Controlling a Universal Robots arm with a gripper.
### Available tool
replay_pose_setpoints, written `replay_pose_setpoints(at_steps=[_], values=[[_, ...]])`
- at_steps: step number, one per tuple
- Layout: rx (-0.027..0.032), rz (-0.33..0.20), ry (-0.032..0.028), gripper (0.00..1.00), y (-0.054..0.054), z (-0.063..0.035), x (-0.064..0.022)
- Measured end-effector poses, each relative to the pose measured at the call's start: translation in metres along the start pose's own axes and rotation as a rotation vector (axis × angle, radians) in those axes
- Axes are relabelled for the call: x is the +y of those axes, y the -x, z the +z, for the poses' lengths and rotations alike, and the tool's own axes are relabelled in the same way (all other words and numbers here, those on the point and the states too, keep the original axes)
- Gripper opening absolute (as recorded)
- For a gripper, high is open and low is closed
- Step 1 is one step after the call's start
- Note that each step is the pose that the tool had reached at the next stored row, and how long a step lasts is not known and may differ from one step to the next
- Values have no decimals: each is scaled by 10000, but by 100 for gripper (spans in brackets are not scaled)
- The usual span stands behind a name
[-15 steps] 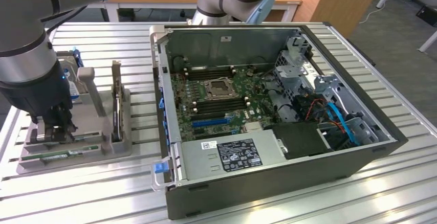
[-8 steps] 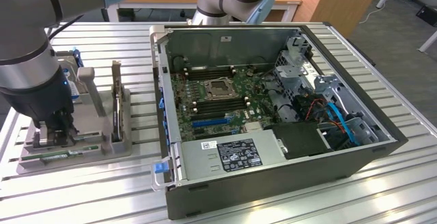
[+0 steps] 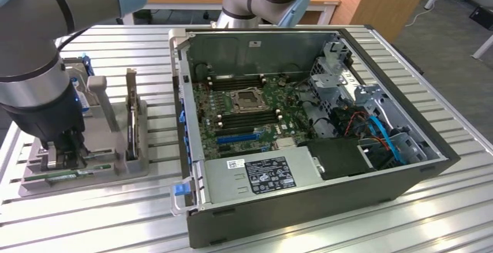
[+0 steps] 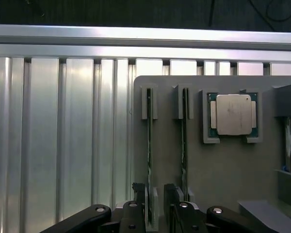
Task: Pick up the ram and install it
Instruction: 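Pick up the ram and move it above insertion slot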
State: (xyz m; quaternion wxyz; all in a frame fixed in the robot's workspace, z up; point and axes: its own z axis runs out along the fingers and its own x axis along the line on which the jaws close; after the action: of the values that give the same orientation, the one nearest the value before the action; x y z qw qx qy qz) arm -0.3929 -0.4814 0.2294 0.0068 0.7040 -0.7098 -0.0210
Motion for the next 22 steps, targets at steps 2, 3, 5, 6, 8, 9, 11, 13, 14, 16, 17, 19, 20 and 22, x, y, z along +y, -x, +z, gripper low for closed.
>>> replay_pose_setpoints(at_steps=[2,3,5,6,8,9,11,13,14,16,17,19,20,22], values=[[1,-3,3,30,0,1,0],[1,-3,3,30,0,1,0],[-2,-4,-2,30,0,25,-2],[-1,-3,2,30,-1,40,-2],[0,-3,10,30,-2,75,-2],[0,-3,15,30,-3,91,-2],[0,-2,29,30,-3,119,-2],[0,-3,37,30,-4,140,-2],[1,-3,40,30,-4,145,-2],[1,-3,42,30,-4,145,-2],[2,-3,42,30,-4,147,-2],[-2,-4,41,30,-5,172,-3],[0,-4,46,30,-5,186,-2],[0,-4,53,30,-5,210,-1]])
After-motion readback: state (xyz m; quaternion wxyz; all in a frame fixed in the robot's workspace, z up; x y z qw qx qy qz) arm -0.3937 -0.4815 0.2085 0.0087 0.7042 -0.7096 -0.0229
